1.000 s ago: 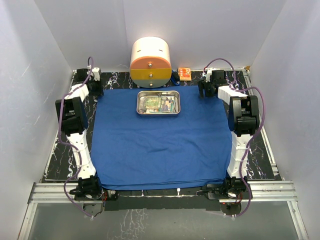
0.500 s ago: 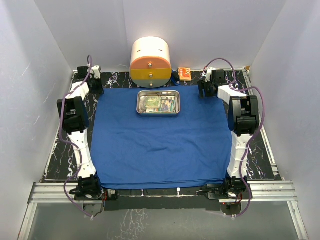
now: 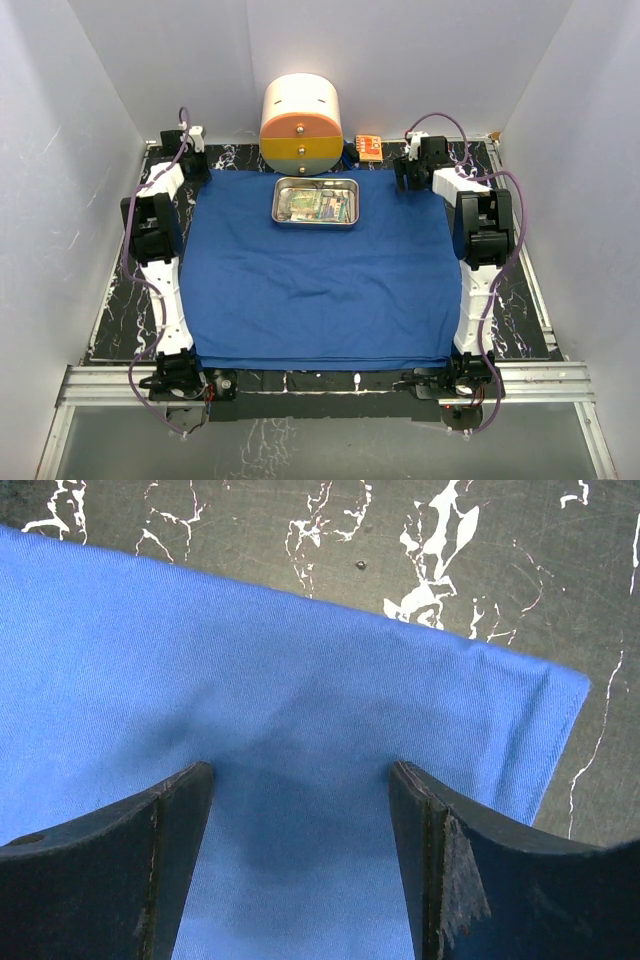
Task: Open and lay out the surgical kit
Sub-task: Smooth out the surgical kit at the center of the board.
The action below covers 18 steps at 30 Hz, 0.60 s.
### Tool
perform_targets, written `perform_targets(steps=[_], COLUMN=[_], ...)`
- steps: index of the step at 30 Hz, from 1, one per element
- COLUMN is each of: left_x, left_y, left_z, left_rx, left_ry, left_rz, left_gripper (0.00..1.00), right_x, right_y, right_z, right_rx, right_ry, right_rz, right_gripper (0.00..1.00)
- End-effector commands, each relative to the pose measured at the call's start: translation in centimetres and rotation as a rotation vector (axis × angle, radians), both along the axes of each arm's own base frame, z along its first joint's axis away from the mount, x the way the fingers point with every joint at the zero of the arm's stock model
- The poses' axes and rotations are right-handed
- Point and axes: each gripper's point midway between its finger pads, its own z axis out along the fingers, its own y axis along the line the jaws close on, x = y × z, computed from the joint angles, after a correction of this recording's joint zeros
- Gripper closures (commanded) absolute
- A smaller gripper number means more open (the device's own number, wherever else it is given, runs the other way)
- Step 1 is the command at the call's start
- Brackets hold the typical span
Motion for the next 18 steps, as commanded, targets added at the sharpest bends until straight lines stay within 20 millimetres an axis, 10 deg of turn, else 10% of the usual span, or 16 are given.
perform_targets(steps=[1, 9, 15, 18], left_x=[-3.0, -3.4, -3.0, -4.7], left_y=[1.1, 2.5, 5.7, 4.2], left_z=[-2.1, 1.3, 7.3, 10.0], left_rx=[0.045, 0.128, 0.298, 0.263], left_ry=[0.094, 0.045, -0.087, -0.133], left_rz=[0.027, 0.053, 0.130, 0.080], left_gripper=[1.00, 0.71, 0.36, 0.21], right_x=[-1.6, -0.5, 1.2, -0.2], right_y=[-1.4, -1.2, -0.7, 1.0], right_z=[-4.7, -2.4, 4.9, 8.1], right_rx=[-0.092, -0.107, -0.088, -0.024], right_ry=[0.112, 0.080, -0.027, -0.047], right_rz=[-0.004, 0.055, 0.102, 0.169], right_gripper=[0.31, 0.31, 0.30, 0.30])
